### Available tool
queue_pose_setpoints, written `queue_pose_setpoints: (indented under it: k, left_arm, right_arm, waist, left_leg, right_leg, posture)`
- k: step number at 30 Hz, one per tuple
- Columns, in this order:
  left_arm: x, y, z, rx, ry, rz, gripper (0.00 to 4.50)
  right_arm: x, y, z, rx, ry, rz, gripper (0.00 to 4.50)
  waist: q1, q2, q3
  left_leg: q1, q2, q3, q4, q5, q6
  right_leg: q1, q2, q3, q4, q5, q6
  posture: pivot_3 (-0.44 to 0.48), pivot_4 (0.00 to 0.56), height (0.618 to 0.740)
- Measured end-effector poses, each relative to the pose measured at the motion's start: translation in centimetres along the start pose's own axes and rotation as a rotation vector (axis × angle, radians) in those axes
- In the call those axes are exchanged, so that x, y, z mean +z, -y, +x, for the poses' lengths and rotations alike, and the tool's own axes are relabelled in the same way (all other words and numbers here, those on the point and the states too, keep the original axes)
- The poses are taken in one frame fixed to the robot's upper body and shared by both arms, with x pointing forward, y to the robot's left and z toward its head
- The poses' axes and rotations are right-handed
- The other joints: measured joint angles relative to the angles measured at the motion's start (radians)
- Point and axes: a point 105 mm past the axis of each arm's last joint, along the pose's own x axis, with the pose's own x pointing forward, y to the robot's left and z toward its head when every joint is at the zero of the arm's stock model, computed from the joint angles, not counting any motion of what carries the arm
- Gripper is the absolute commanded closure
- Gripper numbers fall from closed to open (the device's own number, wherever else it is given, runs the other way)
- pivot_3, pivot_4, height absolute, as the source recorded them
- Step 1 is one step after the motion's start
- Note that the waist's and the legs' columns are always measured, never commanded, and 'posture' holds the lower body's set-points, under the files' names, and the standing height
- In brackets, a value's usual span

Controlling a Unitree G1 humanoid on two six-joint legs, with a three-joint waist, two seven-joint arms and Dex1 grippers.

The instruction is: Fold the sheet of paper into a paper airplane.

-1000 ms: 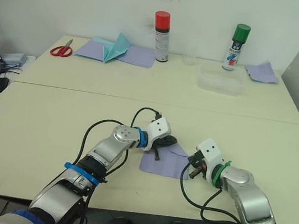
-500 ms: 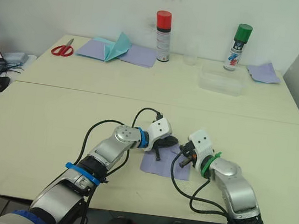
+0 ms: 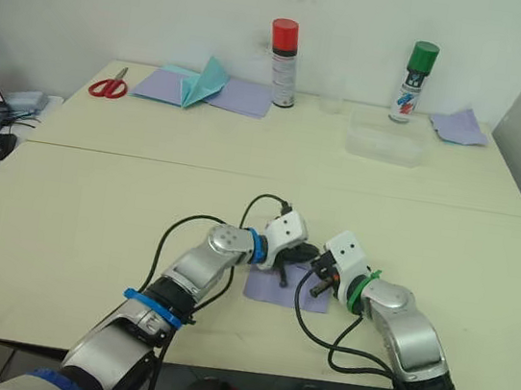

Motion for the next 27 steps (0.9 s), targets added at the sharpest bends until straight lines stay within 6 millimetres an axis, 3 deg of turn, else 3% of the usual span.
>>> queue_pose_setpoints:
  k: [8, 18, 23, 27]
  left_arm:
    - [-0.2, -0.3, 0.2, 0.020, -0.042, 0.034, 4.50]
    - [-1.3, -3.9, -1.3, 0.177, -0.141, 0.092, 4.50]
    - [-2.5, -6.6, -4.9, 0.322, -0.127, 0.065, 4.50]
    - [-2.8, -7.2, -8.0, 0.398, -0.031, -0.053, 4.50]
  right_arm:
    - [-0.1, 0.0, -0.1, -0.004, -0.004, -0.005, 4.45]
    - [-0.4, -0.5, -0.1, 0.012, -0.012, -0.002, 4.45]
    - [-0.3, -0.7, 0.1, 0.022, -0.009, -0.005, 4.45]
    - [0.1, -0.5, 0.4, 0.021, -0.003, -0.009, 4.45]
  waist:
    - [0.000, 0.000, 0.000]
    - [-0.015, -0.002, -0.002]
    - [-0.029, -0.002, -0.002]
    - [-0.025, -0.003, -0.001]
  left_leg:
    - [0.000, -0.001, 0.000, 0.000, 0.000, 0.000]
    - [0.006, 0.004, 0.001, 0.000, 0.000, 0.000]
    - [0.008, 0.006, 0.001, -0.003, 0.000, 0.000]
    - [0.007, 0.005, 0.001, -0.003, 0.000, 0.000]
  right_leg:
    - [0.000, 0.000, 0.000, 0.000, 0.000, 0.000]
    - [0.003, 0.003, 0.001, 0.001, 0.001, 0.001]
    - [0.002, 0.004, 0.002, 0.003, 0.000, 0.001]
    - [0.002, 0.004, 0.002, 0.002, 0.000, -0.001]
  posture:
    - [0.000, 0.150, 0.740]
    - [0.000, 0.150, 0.740]
    - [0.000, 0.150, 0.740]
    - [0.000, 0.150, 0.740]
